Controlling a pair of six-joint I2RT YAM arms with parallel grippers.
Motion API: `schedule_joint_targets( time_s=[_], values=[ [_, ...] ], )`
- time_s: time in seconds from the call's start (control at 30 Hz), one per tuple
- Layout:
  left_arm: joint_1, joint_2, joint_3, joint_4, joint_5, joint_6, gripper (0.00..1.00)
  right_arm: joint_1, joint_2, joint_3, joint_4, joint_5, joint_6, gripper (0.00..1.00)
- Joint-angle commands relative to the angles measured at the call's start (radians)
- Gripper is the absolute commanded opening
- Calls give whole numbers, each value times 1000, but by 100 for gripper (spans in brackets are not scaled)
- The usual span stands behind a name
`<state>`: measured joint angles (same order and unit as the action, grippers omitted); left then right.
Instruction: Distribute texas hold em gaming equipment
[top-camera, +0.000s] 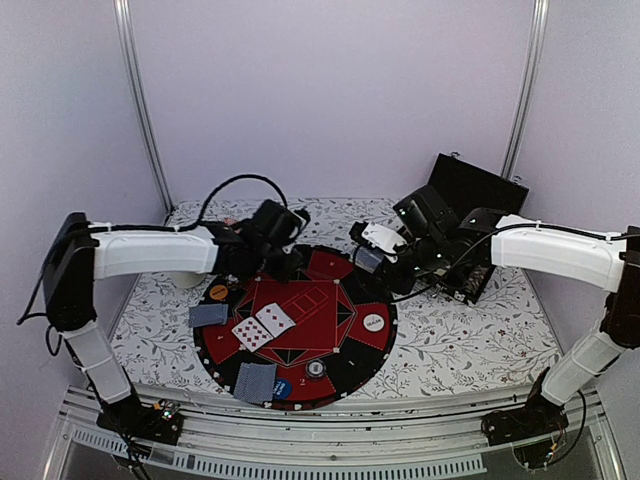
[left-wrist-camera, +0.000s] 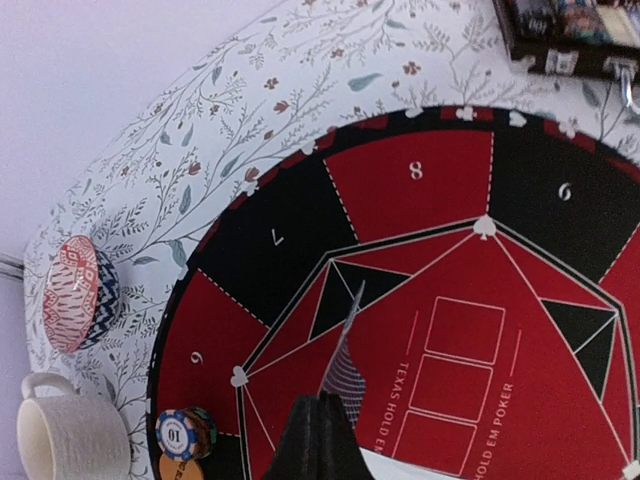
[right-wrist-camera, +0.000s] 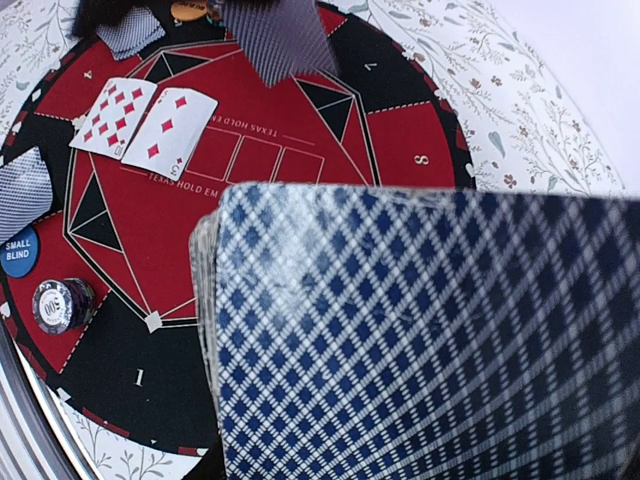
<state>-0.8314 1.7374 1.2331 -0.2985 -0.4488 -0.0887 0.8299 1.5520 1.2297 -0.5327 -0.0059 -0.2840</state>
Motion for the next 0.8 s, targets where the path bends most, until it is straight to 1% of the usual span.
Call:
schedule_joint_targets(
  time_s=[0.0,0.1,0.2,0.33,0.5,0.77],
  values=[
    [-98,124,76,-89,-306,88,0,-9,-61,-12,-10,16,12,39],
    [-139,206,105,-95,-369,116,0,-9,-73,-12,-13,18,13,39],
    [-170,314,156,-175,-443,106,0,-8,-77,-12,-19,18,16,39],
    [-211,372,164,-193,-471,118,0,-8,-84,-12,-22,19,17,39],
    [-217,393,162,-220,-386,79,0,-9,-86,-12,-24,21,17,39],
    [-222,370,150,-212,-254,40,0,-9,-86,-12,-21,18,14,39]
  ],
)
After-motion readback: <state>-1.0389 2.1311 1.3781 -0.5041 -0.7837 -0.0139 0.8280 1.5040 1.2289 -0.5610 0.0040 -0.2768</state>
